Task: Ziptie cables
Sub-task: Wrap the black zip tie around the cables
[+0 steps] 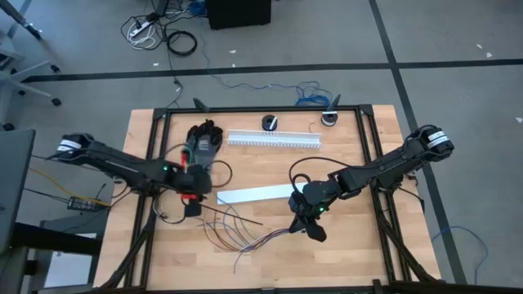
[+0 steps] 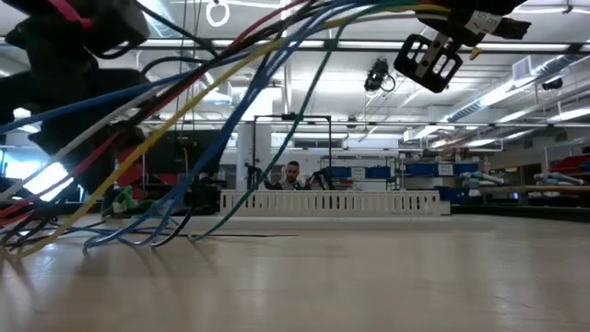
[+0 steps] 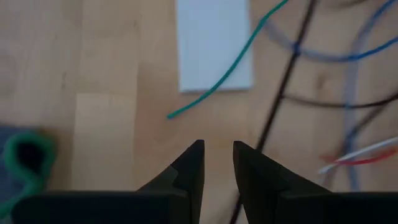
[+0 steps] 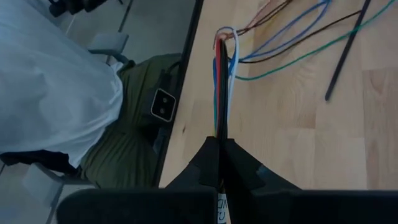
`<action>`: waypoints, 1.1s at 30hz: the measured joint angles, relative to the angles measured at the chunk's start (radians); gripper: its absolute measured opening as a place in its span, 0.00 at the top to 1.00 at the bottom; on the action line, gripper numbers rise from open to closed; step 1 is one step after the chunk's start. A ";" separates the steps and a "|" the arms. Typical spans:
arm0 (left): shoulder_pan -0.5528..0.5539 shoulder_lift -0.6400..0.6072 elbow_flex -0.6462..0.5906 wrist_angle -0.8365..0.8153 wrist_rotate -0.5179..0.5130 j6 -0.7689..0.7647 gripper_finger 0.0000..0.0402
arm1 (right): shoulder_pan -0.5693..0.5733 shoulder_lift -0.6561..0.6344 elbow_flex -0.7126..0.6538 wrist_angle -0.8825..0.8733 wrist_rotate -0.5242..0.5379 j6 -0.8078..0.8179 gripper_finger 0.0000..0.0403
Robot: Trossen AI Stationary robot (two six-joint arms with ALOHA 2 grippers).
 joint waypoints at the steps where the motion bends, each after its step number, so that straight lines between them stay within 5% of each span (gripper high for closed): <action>1: -0.009 0.021 0.017 -0.021 -0.017 -0.001 0.81 | 0.000 0.000 0.000 0.000 -0.003 0.000 1.00; 10: -0.090 0.133 0.176 -0.199 0.038 -0.001 0.74 | 0.000 0.000 0.000 -0.016 -0.011 -0.014 1.00; 20: -0.104 0.228 0.152 -0.239 -0.035 -0.028 0.52 | 0.002 0.000 0.000 -0.024 -0.014 -0.074 1.00; 33: -0.113 0.267 0.152 -0.275 -0.005 -0.083 0.56 | 0.002 0.000 0.000 -0.058 -0.026 -0.087 1.00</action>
